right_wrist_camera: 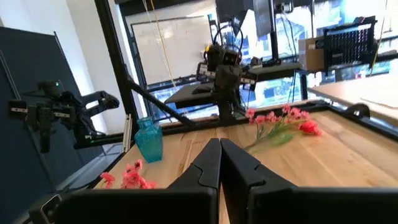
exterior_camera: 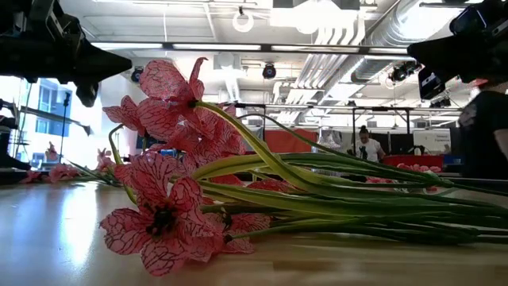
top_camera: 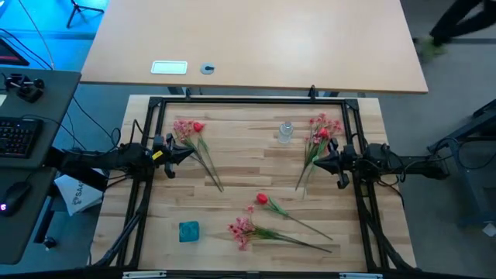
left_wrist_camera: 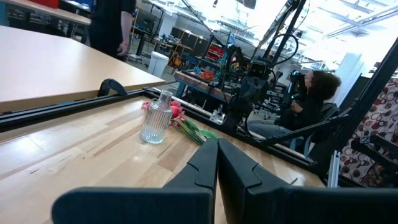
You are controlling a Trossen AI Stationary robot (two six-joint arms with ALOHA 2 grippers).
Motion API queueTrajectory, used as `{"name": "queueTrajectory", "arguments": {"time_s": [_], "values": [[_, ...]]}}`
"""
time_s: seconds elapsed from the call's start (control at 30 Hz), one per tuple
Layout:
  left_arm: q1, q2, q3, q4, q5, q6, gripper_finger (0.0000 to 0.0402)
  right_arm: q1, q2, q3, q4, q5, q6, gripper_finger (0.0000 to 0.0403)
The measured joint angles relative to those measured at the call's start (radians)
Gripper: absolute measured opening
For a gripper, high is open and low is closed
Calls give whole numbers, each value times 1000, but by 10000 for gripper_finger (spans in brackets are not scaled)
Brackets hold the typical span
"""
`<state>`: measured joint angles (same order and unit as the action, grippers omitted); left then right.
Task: Sort flowers into vase by color
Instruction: Put the top right red flower into the clear vase
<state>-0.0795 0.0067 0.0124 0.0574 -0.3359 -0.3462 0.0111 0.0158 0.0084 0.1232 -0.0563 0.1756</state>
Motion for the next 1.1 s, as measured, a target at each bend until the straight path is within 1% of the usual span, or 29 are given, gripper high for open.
{"name": "queueTrajectory", "arguments": {"time_s": [0.07, 0.13, 0.2, 0.27, 0.33, 0.37, 0.4, 0.43, 0.47, 0.5, 0.57, 0.6, 0.67, 0.73, 0.83, 0.9, 0.97, 1.03, 1.1], "values": [[0, 0, 0, 0, 0, 0, 0, 0, 0, 0, 26, 3, 44, 0], [0, 0, 0, 0, 0, 0, 0, 1, 3, 0, 127, 28, 152, 0], [0, 0, 0, 0, 0, 0, 0, 0, 4, 0, 271, 114, 288, 0], [0, 0, 0, 0, 0, 0, 0, 0, 3, 0, 394, 231, 421, 0], [0, 0, 0, 0, 0, 0, 0, 0, 3, 0, 455, 358, 450, 0], [0, 0, 0, 0, 0, 0, 0, 0, 5, 0, 480, 398, 458, 0], [0, 0, 0, 0, 0, 0, 0, 0, 9, 0, 511, 408, 483, 0], [0, 0, 0, 0, 0, 0, 0, 0, 18, 3, 541, 391, 524, 0], [0, 0, 0, 0, 0, 0, 0, 2, 36, 16, 551, 347, 557, 0], [0, 0, 0, 0, 0, 0, 0, 9, 63, 40, 564, 277, 571, 0], [0, 0, 0, 0, 0, 0, 0, 35, 136, 117, 581, 147, 532, 0], [0, 0, 0, 0, 0, 0, 0, 52, 178, 166, 573, 126, 494, 0], [0, 0, 0, 0, 0, 0, 0, 81, 269, 269, 467, 136, 422, 0], [0, 0, 0, 0, 0, 0, 0, 101, 367, 375, 233, 165, 389, 0], [0, 0, 0, 0, 0, 0, 0, 118, 520, 501, -117, 198, 433, 2], [0, 0, 0, 0, 0, 0, 0, 132, 619, 546, -279, 204, 485, 9], [0, 0, 0, 0, 0, 0, 0, 154, 701, 563, -382, 207, 551, 21], [0, 0, 0, 0, 0, 0, 0, 183, 762, 563, -421, 233, 639, 39], [0, 0, 0, 0, 0, 0, 0, 220, 822, 565, -464, 268, 778, 57]]}}
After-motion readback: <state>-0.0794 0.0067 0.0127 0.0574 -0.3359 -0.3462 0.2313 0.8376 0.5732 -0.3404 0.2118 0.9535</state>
